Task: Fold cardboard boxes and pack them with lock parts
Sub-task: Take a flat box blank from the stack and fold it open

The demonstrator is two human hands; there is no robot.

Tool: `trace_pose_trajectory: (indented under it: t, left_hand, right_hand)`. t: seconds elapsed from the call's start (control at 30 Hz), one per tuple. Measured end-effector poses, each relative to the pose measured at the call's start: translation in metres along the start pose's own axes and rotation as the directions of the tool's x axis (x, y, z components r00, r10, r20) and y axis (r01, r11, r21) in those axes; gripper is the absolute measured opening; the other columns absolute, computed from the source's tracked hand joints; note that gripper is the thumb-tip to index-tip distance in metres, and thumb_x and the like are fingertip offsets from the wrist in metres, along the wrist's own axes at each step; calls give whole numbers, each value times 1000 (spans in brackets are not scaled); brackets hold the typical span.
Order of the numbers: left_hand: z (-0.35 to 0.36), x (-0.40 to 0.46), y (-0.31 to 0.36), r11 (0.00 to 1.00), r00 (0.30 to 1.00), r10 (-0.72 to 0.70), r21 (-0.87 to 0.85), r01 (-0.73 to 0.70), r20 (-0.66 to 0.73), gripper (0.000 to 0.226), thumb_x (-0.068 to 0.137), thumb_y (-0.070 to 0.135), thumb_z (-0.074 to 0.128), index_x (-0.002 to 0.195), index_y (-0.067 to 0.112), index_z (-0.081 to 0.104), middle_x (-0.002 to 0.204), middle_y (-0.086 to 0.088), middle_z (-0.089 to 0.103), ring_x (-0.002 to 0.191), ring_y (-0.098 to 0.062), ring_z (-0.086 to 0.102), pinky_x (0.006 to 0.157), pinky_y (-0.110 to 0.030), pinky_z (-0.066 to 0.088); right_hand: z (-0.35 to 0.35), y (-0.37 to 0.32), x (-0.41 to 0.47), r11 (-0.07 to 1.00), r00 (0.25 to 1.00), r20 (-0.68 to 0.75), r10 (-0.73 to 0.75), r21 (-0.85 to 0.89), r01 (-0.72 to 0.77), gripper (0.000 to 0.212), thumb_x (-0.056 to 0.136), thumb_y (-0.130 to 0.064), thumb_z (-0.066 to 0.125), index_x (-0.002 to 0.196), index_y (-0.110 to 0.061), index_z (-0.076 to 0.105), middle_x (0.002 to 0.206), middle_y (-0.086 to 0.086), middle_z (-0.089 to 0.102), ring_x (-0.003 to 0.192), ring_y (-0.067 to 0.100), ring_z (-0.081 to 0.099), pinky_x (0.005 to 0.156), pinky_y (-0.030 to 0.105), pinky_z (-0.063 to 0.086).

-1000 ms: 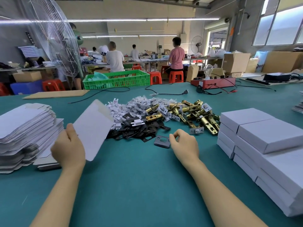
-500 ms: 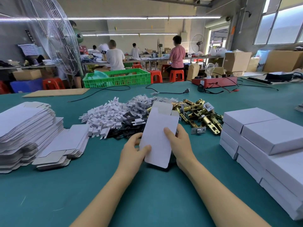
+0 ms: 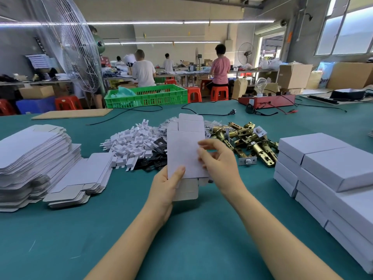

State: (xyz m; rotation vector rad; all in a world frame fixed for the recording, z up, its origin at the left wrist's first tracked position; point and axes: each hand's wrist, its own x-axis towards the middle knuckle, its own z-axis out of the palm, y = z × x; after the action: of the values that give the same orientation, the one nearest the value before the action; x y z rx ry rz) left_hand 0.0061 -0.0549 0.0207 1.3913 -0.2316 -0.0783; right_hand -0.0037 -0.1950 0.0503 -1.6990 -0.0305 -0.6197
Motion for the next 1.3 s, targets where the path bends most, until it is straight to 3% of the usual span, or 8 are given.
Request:
trace_pose_trajectory:
  t: [0.23,0.4,0.5,0.6,0.77,0.93,1.03,1.3]
  left_hand:
    - [11,-7,-4,831,924,383,433,-349,10,39,104,16,44,138,33,49,128,21,60,116,7,55,95,-12,42]
    - [8,-9,-9,191,709,670,872,-450,219,86,81,-24,55,148,28,39,144,-32,43,132,-53,41,103,-68,36]
    - [2,-7,-5,10,629,739,930,-367,240,83,75,-26,54,139,26,53,138,-37,46,123,-62,44,97,-74,35]
    - [-2,-6,-2,-104,603,742,940,-326,292,68,86,-15,35,135,29,52,137,-37,47,122,-63,44,94,-76,36]
    - [-3,-7,-2,-171,621,708,935,-311,336,66,100,-2,4,135,31,50,136,-35,48,122,-63,44,92,-77,37]
    - [2,-7,-2,-219,569,730,918,-331,379,65,89,-6,26,136,33,48,137,-33,50,122,-61,46,92,-78,34]
    - [7,-6,-2,-240,571,711,905,-351,411,68,83,-6,33,138,32,49,138,-33,48,123,-60,45,93,-80,31]
    - [5,-1,-13,-231,642,664,922,-310,383,102,69,49,81,148,10,30,151,-30,34,139,-51,31,103,-76,25]
  right_hand:
    - [-13,-29,1,982,991,-6,-132,-136,130,62,77,-55,66,129,-27,47,119,-4,53,101,9,58,82,25,51]
    - [-10,-47,1,877,908,-91,-409,-315,363,56,85,-33,71,133,-18,46,129,4,46,115,13,45,98,18,36]
    - [-14,-55,1,580,814,-108,-570,-754,307,27,83,-22,71,106,-7,67,113,15,55,100,29,49,89,27,38]
    - [-14,-62,2,486,926,-18,-377,-855,181,26,91,-31,59,107,-12,65,98,7,64,96,29,52,85,38,41]
    - [-21,-74,4,809,998,13,68,-586,-48,45,84,-30,67,109,5,56,102,22,63,97,36,58,82,48,50]
    - [-33,-69,10,885,955,-10,298,-371,-280,37,79,-16,74,80,18,58,79,33,47,70,23,36,64,33,28]
    - [-36,-62,16,895,955,-49,291,-340,-290,42,76,-8,74,99,23,56,110,38,57,67,22,38,63,35,32]
    - [-32,-50,17,766,993,107,57,-642,25,10,86,-10,63,82,-9,53,77,0,54,82,24,53,69,32,42]
